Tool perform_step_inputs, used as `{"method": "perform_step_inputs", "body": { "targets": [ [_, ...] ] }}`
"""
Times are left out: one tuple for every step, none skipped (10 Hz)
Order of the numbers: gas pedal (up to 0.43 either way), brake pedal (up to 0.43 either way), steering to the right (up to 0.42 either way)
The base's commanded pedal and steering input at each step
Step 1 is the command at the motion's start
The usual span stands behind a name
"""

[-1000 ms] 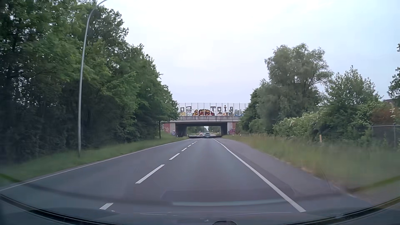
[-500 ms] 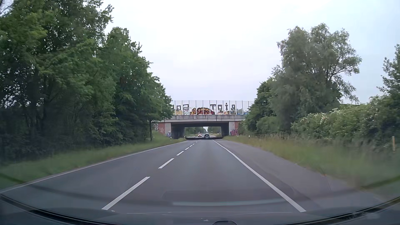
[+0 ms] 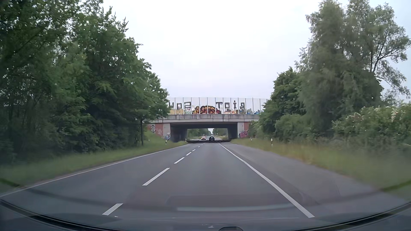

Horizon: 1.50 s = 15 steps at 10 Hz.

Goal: Follow the waypoints while adhering to traffic rules and regulations

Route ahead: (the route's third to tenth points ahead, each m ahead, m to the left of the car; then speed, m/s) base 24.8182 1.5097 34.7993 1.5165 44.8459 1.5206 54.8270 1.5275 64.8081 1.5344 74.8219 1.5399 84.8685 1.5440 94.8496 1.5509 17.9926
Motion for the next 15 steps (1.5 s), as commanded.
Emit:
{"method": "perform_step_inputs", "body": {
  "targets": [
    [0.209,0.000,0.000],
    [0.209,0.000,0.000],
    [0.209,0.000,0.000],
    [0.209,0.000,0.000],
    [0.197,0.000,-0.001],
    [0.197,0.000,-0.002],
    [0.197,0.000,-0.002],
    [0.197,0.000,-0.002],
    [0.197,0.000,-0.003],
    [0.197,0.000,-0.002],
    [0.197,0.000,-0.003],
    [0.197,0.000,-0.003],
    [0.189,0.000,-0.003],
    [0.189,0.000,-0.003],
    [0.189,0.000,-0.003]
  ]
}}
